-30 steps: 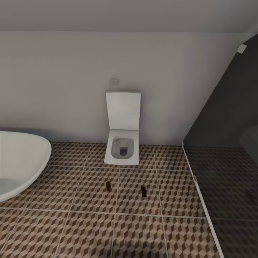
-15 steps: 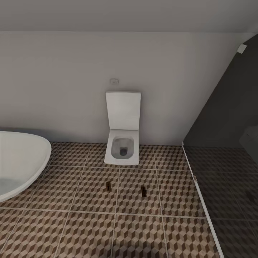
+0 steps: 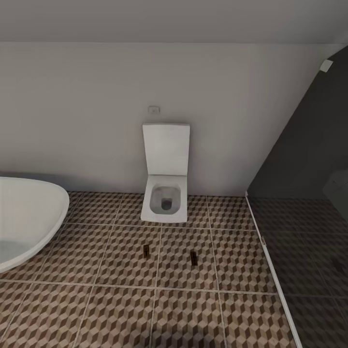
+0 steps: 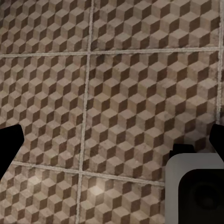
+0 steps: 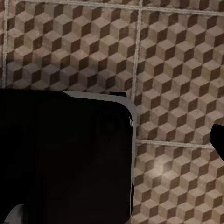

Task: Take the four mousetraps from the cabinet in the bathroom and place them on the bathroom floor. Make sure all four end up on the same floor surface, and ensure that at least two of them are either under or directly next to the same bathroom sink.

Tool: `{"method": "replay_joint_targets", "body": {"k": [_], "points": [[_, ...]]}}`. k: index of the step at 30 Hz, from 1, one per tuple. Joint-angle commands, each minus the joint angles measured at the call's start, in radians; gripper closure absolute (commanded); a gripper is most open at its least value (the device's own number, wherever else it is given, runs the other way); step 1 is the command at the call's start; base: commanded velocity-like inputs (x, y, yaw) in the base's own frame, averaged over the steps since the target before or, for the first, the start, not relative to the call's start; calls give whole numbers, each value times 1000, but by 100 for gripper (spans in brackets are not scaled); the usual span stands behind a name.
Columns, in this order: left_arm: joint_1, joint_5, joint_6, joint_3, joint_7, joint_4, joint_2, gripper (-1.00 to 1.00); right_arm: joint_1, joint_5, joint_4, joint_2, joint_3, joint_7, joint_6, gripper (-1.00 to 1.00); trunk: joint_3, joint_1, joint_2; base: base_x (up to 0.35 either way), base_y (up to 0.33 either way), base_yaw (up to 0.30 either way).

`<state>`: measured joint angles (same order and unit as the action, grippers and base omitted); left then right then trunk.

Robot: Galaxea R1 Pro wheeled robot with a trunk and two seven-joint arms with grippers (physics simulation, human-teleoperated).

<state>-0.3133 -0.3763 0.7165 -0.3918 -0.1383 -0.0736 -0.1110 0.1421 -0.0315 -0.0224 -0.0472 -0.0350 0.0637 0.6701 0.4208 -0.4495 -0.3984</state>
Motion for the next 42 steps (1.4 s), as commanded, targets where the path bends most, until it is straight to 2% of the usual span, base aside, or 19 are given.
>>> {"method": "replay_joint_targets", "body": {"k": [1,42], "points": [[-1,-3,4,-9,-4,-3,1,-100,1,-4,1,0,-3,4,3,-100,1,0,-2,0,0,0],[-1,-3,4,-9,-4,-3,1,-100,1,-4,1,0,-3,4,3,-100,1,0,-2,0,0,0]]}}
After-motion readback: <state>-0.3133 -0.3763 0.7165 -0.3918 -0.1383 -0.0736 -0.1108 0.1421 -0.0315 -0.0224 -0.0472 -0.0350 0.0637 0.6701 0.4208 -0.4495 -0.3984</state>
